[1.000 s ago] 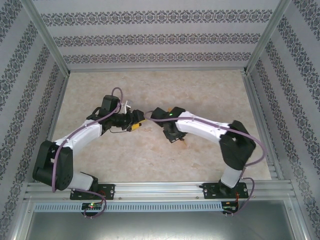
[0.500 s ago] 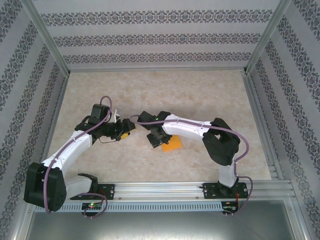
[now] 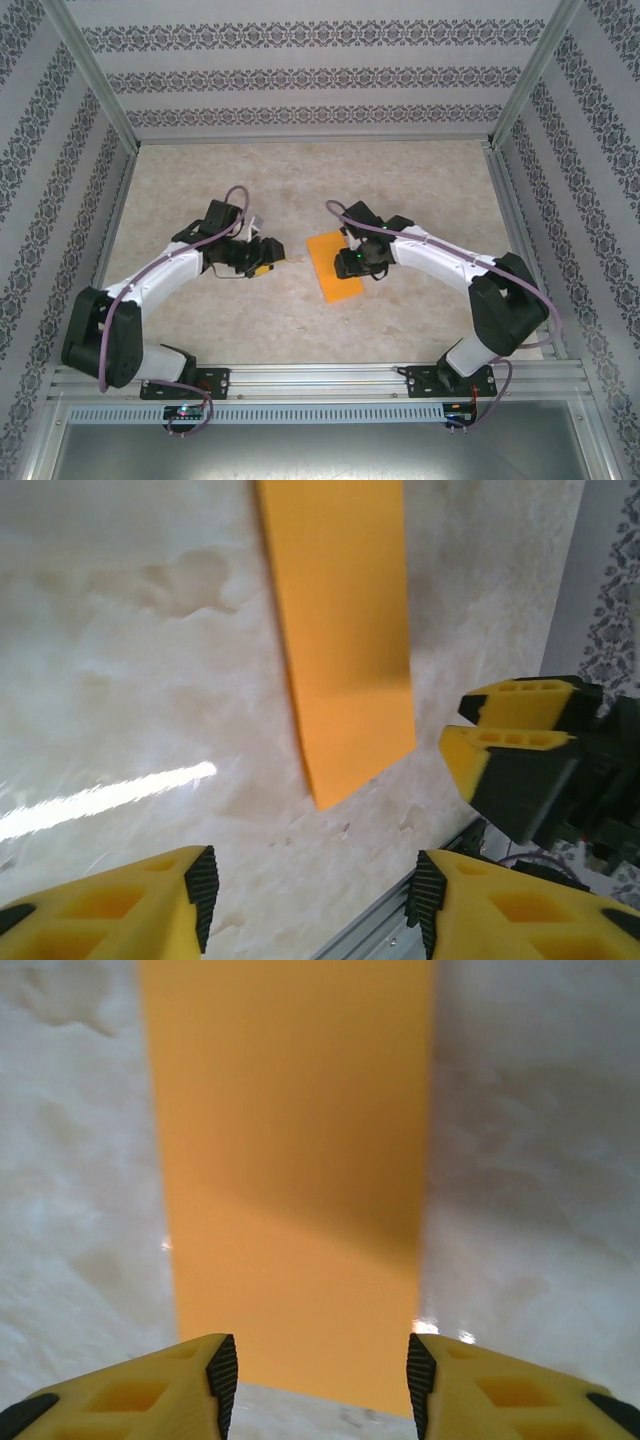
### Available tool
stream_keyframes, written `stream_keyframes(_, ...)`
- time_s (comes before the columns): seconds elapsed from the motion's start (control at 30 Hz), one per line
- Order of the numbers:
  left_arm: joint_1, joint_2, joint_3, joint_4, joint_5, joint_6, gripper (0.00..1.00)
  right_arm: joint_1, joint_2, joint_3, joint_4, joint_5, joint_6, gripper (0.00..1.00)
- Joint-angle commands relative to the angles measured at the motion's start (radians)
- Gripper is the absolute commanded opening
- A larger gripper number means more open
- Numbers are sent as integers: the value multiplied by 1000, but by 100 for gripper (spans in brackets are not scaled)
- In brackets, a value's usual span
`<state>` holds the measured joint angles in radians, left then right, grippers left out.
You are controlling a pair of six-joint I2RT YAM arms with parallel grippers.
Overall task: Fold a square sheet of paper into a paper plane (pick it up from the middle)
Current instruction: Turn over the paper at the center of the table, then third fold the triangle at the center of the table.
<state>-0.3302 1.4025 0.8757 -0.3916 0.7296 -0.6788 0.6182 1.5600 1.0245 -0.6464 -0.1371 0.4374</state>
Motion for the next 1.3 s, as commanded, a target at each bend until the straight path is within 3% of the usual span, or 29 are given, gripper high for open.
stream_keyframes(0.0,-69,80,113,-10,-50,62,54,-57,-39,-76,62,-91,-17,52)
stream_keyframes(0.23,-198,310,296,-35,-119,114,43,-162,-64,-217,228,-253,14,53)
stream_keyframes(0.47,-238,479,404,-47,-135,143,38,-184,-25,-253,302,-321,28,53)
stream_keyframes(0.7,-244,554,436,-61,-142,162,35,-184,-3,-271,346,-388,43,47)
stream_keyframes(1.0,-244,600,436,-65,-157,179,31,-183,10,-263,317,-387,31,43)
stream_keyframes(1.27,-242,625,427,-77,-173,199,30,-181,-35,-267,331,-452,59,26)
